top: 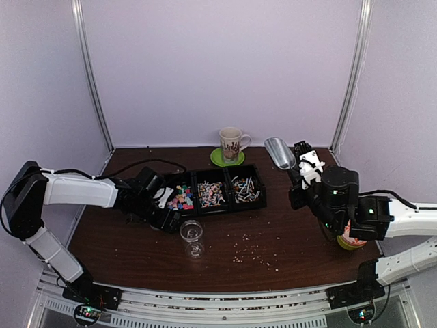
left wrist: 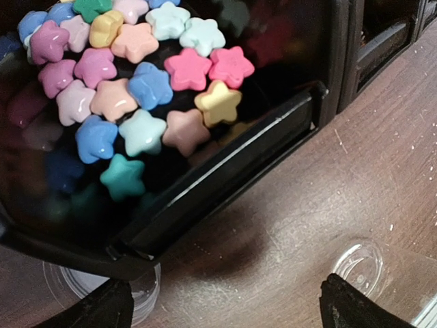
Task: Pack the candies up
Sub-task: Move the packing bottle to the center of the board, then move the plate to the center of the board.
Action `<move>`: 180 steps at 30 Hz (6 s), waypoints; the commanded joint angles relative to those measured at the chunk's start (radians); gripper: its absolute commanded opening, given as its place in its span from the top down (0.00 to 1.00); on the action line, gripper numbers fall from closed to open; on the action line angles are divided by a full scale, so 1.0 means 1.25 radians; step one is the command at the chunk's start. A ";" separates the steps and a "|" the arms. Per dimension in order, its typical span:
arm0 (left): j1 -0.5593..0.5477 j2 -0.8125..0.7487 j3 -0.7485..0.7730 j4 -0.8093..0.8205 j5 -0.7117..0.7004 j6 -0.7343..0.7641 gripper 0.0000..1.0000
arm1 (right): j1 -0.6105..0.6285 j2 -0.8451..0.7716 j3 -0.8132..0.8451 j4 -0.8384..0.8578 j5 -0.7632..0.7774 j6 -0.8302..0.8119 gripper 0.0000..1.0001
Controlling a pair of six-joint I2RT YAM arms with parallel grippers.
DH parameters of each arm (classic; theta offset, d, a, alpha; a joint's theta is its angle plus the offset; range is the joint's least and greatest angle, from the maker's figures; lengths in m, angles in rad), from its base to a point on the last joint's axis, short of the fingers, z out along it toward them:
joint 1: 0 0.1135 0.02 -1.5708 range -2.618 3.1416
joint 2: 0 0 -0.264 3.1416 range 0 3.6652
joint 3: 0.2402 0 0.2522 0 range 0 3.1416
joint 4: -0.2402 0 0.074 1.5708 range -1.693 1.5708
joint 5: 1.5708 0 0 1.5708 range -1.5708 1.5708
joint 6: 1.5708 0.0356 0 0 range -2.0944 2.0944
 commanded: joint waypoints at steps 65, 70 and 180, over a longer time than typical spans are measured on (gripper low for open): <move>-0.137 0.151 0.245 0.072 0.219 -0.072 0.02 | -0.023 0.011 0.073 -0.034 -0.019 -0.006 1.00; -0.137 0.106 0.343 -0.040 0.138 -0.019 0.02 | -0.022 0.003 0.083 -0.051 -0.021 0.000 1.00; 0.183 0.368 0.581 -0.359 -0.030 0.562 0.80 | 0.002 -0.009 0.060 -0.148 -0.113 0.121 1.00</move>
